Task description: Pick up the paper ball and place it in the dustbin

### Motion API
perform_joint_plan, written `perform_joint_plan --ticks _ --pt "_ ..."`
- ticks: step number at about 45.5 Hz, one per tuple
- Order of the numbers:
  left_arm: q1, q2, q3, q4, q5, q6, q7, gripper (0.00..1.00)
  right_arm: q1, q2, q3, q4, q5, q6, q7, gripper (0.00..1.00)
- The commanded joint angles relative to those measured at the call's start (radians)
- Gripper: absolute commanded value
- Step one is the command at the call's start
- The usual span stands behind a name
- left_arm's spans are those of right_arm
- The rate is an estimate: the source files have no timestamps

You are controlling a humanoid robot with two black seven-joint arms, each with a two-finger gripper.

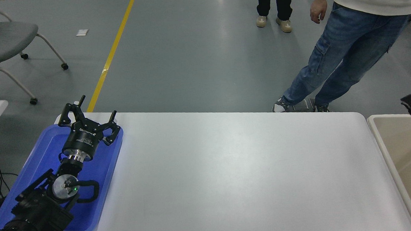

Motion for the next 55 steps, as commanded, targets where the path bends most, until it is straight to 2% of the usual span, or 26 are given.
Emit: perform_joint_plan --ticks 1,8,14,20,32,51,55 --pt "0.0 0.0 0.001 0.0 0.0 0.0 0.0 1.0 0.027 -0.007 0.402 0.115 -0.001 0.001 0.006 1.0" --pt "0.0 0.0 0.001 0.0 0.0 0.0 0.0 1.0 0.012 -0.007 0.576 0.192 -0.014 0.001 0.007 1.0" --pt "0.0 0.0 -0.001 0.0 0.0 0.0 0.0 1.0 -0.034 0.009 0.755 0.233 -0.014 -0.001 0.035 1.0" --pt "0.0 0.0 0.001 0.0 0.0 0.0 0.0 1.0 -0.123 0.071 0.972 0.288 -0.015 0.001 0.101 1.0" --pt "0.002 0.0 0.001 0.0 0.0 0.0 0.0 1.0 -0.31 0.128 1.185 0.508 -0.023 0.005 0.286 1.0" --pt "0.0 0.0 0.001 0.0 0.0 0.0 0.0 1.0 -0.439 0.275 1.2 0.52 -0.026 0.064 0.429 1.0" --pt "0.0 0.0 0.001 0.0 0.0 0.0 0.0 1.0 -0.447 0.29 1.191 0.508 -0.026 0.064 0.437 1.0"
